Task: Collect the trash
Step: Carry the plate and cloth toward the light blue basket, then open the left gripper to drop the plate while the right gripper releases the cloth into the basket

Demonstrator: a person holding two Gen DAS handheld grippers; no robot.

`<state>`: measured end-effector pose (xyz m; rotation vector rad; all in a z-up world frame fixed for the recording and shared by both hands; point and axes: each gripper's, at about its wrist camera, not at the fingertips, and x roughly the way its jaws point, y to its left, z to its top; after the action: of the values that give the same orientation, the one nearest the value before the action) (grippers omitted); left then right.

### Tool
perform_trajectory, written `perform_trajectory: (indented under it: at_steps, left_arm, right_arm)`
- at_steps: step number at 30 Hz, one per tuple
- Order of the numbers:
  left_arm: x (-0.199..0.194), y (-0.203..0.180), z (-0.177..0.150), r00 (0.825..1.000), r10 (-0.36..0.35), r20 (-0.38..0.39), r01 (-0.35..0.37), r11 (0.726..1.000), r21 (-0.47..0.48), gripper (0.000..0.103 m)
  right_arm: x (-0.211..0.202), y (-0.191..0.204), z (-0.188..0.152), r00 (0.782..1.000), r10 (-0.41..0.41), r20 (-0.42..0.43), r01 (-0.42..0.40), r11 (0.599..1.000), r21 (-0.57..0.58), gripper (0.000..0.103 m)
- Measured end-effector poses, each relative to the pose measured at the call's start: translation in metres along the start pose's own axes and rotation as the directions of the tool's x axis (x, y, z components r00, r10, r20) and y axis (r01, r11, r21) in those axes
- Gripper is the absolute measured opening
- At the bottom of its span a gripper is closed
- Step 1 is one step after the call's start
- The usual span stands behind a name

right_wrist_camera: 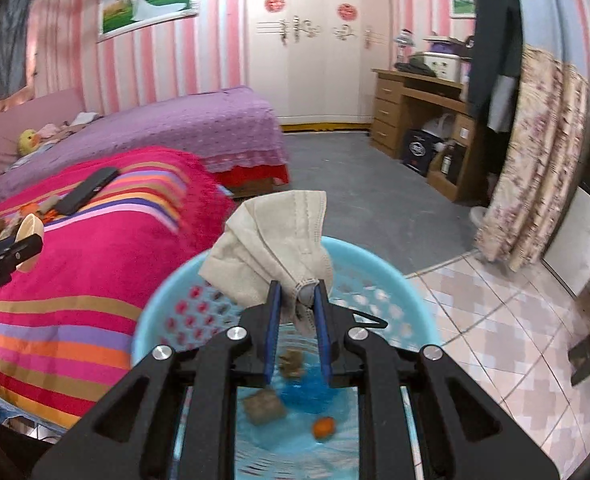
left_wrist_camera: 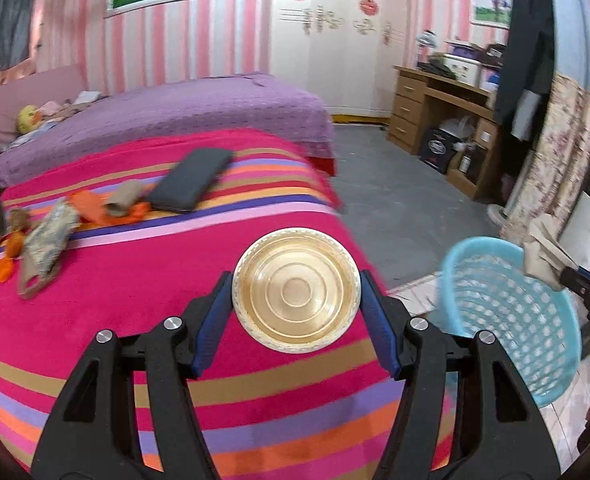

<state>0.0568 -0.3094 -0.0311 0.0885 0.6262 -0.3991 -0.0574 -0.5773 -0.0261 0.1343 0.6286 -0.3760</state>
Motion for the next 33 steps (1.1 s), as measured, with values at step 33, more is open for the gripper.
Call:
perform_trajectory:
  at_steps: [33]
  left_arm:
    - [0.024, -0.112, 0.003, 0.996, -0.087, -0.027, 0.090, 0.981, 0.169, 0.093]
  right_arm:
    - [0.007, -0.058, -0.026, 0.999, -0.045, -0.015, 0.047, 0.996, 0.082, 0.017]
